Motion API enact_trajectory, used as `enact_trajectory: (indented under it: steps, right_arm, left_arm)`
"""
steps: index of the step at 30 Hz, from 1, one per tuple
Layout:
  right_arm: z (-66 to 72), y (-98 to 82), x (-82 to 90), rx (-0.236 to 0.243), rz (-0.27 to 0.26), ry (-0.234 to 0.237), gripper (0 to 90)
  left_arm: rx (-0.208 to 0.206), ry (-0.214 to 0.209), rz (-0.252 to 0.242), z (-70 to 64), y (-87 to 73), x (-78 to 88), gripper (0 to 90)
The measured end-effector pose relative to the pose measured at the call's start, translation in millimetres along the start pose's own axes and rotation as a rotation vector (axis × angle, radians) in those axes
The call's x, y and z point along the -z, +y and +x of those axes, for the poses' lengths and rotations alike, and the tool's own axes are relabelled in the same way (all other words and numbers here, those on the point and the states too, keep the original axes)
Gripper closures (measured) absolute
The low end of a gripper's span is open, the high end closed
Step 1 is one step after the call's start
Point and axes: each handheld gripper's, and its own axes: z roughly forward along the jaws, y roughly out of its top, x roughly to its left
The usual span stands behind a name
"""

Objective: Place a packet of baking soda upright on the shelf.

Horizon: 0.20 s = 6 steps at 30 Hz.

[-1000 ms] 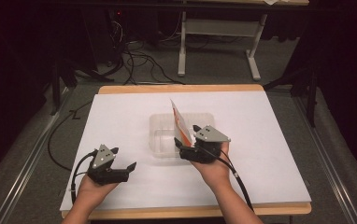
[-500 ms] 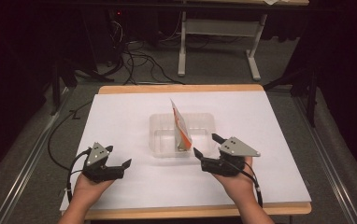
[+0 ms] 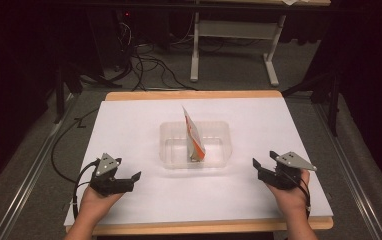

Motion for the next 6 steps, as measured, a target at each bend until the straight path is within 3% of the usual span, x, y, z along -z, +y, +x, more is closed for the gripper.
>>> enact_trajectory:
  steps: [1, 2, 4, 6]
  right_arm:
    - [-3.3, -2.2, -1.5, -0.038, 0.005, 0.017, 31.7]
    - [-2.4, -2.3, -1.7, -0.047, 0.008, 0.022, 31.6]
    - [-0.8, -1.7, -1.5, -0.04, 0.006, 0.027, 31.2]
    - [5.7, 0.6, 0.1, -0.003, 0.0, 0.035, 29.4]
  left_arm:
    - [0.003, 0.004, 0.002, -1.9, 0.0, -1.2, 15.3]
    - [0.006, 0.005, 0.006, -2.5, 0.1, -1.8, 15.5]
    - [0.012, 0.005, 0.005, -3.2, 0.1, -2.5, 15.7]
    - [0.014, 0.001, 0.016, -5.3, 0.3, -3.8, 16.8]
